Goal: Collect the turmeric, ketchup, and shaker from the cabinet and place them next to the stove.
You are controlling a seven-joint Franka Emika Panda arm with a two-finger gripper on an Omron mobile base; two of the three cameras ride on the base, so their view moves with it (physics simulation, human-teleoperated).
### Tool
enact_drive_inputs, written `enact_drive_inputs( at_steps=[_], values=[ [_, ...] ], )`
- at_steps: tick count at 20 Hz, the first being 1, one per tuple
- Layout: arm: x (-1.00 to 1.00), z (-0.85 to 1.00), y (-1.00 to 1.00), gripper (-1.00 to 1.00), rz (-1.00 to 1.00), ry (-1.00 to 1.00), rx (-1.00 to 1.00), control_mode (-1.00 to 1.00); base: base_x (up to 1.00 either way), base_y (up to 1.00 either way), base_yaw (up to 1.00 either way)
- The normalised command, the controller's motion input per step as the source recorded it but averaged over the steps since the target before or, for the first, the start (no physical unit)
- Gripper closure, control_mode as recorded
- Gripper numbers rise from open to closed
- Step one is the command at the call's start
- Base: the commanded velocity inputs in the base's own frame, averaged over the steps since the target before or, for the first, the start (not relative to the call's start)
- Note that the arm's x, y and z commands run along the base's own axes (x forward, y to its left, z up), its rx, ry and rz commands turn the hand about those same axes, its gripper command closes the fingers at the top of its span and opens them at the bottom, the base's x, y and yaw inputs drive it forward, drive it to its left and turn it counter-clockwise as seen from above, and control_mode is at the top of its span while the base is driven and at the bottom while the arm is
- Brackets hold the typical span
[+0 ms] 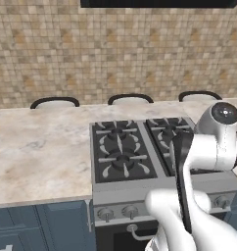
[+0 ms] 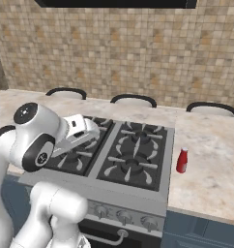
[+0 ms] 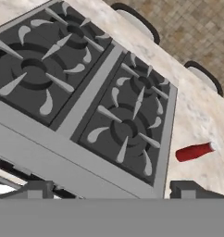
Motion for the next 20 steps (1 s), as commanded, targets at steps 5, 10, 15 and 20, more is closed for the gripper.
enact_drive_inputs(
  at_steps=[5, 10, 15, 20],
  values=[
    [-0.71, -0.07, 0.17, -1.0, -0.13, -0.24, -0.05, -1.0, 0.0, 0.0, 0.0],
    [-0.2, 0.0, 0.0, -1.0, -0.05, -0.1, -0.01, -1.0, 0.0, 0.0, 0.0],
    [-0.01, 0.0, 0.0, -1.0, 0.0, -0.02, 0.0, 1.0, -0.06, 0.0, -0.01],
    [0.0, 0.0, 0.0, -1.0, 0.0, 0.0, 0.0, 1.0, -0.44, 0.0, -0.29]
  ],
)
